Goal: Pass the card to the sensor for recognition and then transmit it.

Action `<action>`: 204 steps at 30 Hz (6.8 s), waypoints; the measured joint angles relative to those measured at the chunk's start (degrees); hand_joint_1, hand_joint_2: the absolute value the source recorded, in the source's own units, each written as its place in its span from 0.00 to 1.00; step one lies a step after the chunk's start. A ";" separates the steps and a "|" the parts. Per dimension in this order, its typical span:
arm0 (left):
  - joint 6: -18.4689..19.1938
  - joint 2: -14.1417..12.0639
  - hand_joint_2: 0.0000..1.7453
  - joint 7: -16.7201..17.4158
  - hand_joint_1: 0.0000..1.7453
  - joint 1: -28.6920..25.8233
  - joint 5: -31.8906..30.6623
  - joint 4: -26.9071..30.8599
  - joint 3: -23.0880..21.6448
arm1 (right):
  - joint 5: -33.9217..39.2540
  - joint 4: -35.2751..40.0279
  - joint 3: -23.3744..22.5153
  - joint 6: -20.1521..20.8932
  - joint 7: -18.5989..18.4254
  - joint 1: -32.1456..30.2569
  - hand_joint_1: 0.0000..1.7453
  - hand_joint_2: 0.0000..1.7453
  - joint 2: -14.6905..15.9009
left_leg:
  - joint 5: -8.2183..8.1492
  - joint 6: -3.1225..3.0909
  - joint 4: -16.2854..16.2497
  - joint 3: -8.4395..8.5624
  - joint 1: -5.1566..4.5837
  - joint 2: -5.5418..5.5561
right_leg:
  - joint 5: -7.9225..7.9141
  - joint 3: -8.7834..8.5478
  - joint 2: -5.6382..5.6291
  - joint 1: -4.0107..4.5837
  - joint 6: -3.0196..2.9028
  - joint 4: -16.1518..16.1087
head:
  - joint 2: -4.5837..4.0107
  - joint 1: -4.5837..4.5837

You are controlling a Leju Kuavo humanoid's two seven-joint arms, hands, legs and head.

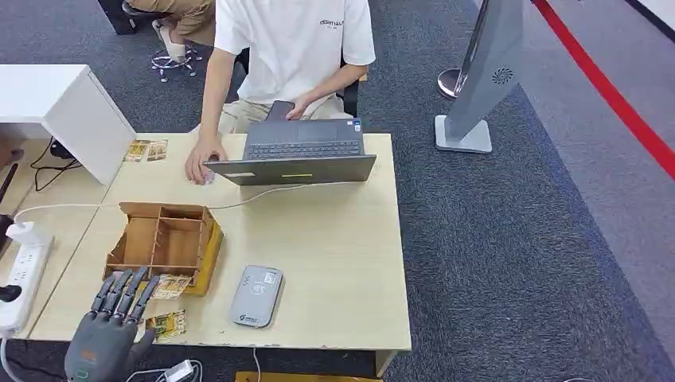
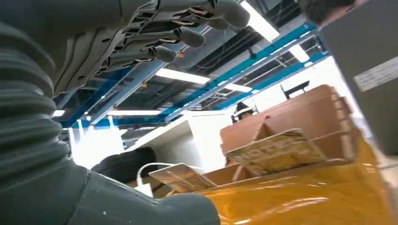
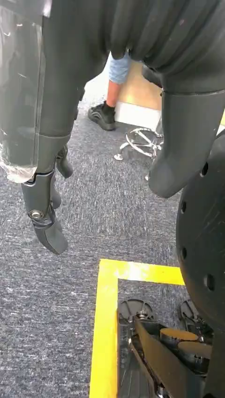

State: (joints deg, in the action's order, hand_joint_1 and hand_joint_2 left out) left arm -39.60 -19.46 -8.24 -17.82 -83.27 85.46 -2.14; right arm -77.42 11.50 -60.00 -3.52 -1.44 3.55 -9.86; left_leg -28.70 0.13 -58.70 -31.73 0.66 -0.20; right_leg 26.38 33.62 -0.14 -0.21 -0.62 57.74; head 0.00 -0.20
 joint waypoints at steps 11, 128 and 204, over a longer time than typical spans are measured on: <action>0.00 4.20 1.00 -4.83 0.00 6.15 -3.00 -5.62 7.10 | -0.83 -0.02 0.61 0.09 0.13 0.07 0.00 1.00 0.00 | 0.06 0.00 0.00 0.01 0.00 0.05 | -0.02 -0.02 0.08 0.00 -0.01 0.00 | 0.00 -0.04; 0.00 5.55 1.00 0.31 1.00 17.13 1.68 -10.69 -7.93 | -0.92 -0.02 1.40 0.00 -0.79 0.09 0.00 1.00 0.35 | 0.10 0.00 -0.01 0.05 -0.01 0.03 | -0.05 0.00 0.02 0.00 -0.03 0.00 | 0.00 0.02; 33.44 12.91 1.00 -28.98 0.00 13.97 27.24 3.42 79.10 | 4.02 0.00 -3.15 -1.29 -0.18 -1.61 0.00 1.00 -2.62 | 0.13 0.26 0.29 0.01 -0.05 -0.23 | 0.03 0.18 -0.28 -0.07 -0.29 0.06 | 0.00 -0.11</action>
State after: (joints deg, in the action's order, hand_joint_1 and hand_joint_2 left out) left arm -6.16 -6.55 -37.22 -3.85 -56.04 88.88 76.96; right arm -73.39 11.50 -63.14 -4.81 -1.62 1.94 -12.48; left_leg -28.58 0.38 -58.41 -31.72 0.60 -0.43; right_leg 26.40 33.80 -0.42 -0.27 -0.91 57.80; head 0.00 -0.31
